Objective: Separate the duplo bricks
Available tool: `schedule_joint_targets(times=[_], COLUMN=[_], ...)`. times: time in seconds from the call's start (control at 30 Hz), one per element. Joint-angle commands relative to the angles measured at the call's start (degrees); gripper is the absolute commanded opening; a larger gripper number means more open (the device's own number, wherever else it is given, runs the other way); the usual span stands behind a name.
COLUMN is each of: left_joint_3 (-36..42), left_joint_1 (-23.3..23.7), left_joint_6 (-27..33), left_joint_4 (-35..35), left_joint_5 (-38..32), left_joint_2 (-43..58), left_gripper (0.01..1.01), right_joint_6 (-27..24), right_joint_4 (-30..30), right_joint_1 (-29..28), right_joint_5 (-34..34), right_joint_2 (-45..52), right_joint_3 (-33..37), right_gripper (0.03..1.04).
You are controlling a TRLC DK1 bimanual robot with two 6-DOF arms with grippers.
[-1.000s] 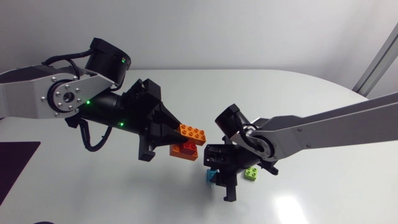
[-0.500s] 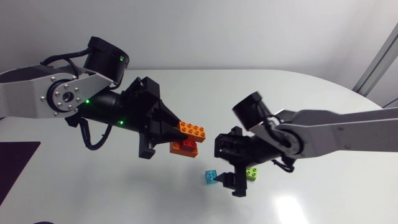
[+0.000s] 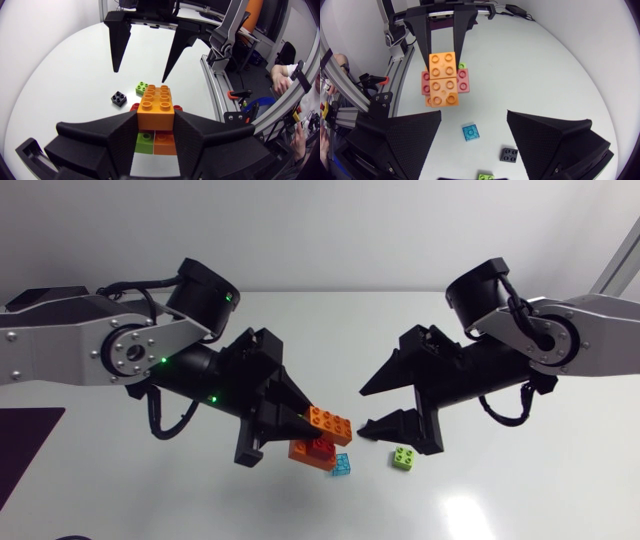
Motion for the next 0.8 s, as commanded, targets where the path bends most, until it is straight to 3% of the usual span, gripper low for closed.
schedule_joint_targets(times=[0.0, 0.43, 0.77], left_joint_3=[0.1, 2.3, 4.2], left_joint_1=[-0.4, -1.1, -1.4], left_joint_6=[0.9, 1.0, 0.8], left_joint_4=[-0.7, -0.7, -0.9], left_joint_5=[0.7, 0.7, 0.7], left_joint_2=[1.6, 3.7, 4.8], left_gripper=[0.349, 0.351, 0.351], right_joint_6=[-0.5, -0.4, -0.4], right_joint_4=[-1.4, -3.0, -2.4], right_joint_1=[1.4, 3.7, 4.8], right_joint_5=[-0.6, -2.0, -2.6], right_joint_2=[-0.6, 1.0, 2.6], right_joint_3=[1.4, 2.0, 0.8], right_gripper=[0.92, 0.90, 0.76])
